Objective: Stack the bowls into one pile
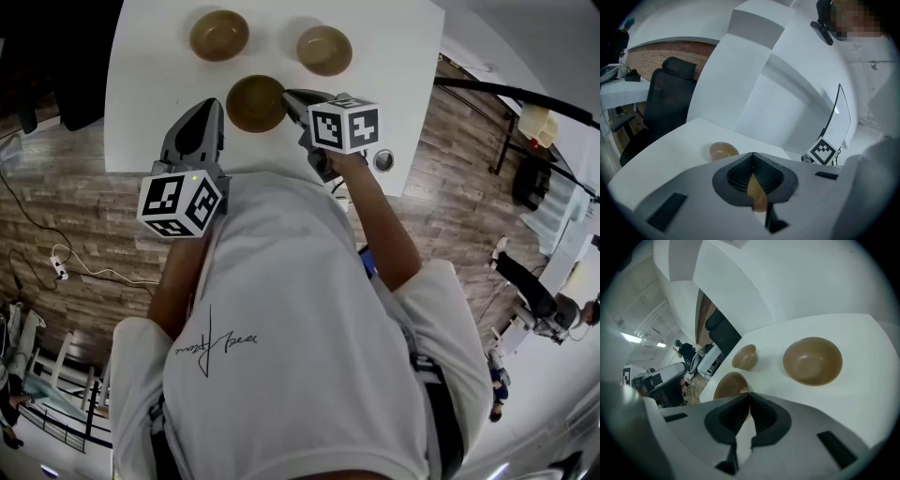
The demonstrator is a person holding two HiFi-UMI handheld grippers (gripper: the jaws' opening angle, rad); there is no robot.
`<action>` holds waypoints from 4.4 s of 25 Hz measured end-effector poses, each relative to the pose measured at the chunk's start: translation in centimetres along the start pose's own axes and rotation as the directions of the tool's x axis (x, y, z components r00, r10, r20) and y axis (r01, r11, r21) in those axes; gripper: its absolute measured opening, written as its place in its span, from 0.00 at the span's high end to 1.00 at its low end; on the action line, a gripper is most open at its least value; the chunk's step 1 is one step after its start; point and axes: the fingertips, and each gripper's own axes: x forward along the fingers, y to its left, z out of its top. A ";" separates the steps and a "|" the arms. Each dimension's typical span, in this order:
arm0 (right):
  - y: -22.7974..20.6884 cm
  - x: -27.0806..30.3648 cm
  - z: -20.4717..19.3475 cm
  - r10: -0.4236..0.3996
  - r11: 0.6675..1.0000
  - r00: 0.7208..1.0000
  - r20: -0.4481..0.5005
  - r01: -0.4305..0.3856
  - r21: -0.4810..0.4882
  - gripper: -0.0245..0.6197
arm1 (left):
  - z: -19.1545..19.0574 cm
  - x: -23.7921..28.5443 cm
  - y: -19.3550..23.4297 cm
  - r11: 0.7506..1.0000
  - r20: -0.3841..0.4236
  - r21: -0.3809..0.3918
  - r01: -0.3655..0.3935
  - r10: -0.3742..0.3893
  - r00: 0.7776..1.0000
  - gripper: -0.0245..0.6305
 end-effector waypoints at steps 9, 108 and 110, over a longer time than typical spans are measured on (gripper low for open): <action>0.1 -0.6 1.7 0.007 1.000 0.999 0.034 -0.007 -0.004 0.94 | -0.1 0.2 -0.1 1.000 -0.001 -0.001 0.001 -0.001 1.000 0.95; 0.2 9.7 11.5 0.012 0.999 0.998 0.055 -0.015 0.052 0.87 | -2.7 1.1 5.5 0.995 -0.147 -0.091 -0.051 0.037 0.988 0.95; 0.3 9.5 11.6 0.005 0.999 0.998 0.060 -0.007 0.035 0.82 | -2.7 1.1 5.4 0.994 -0.145 -0.091 -0.052 0.038 0.989 0.95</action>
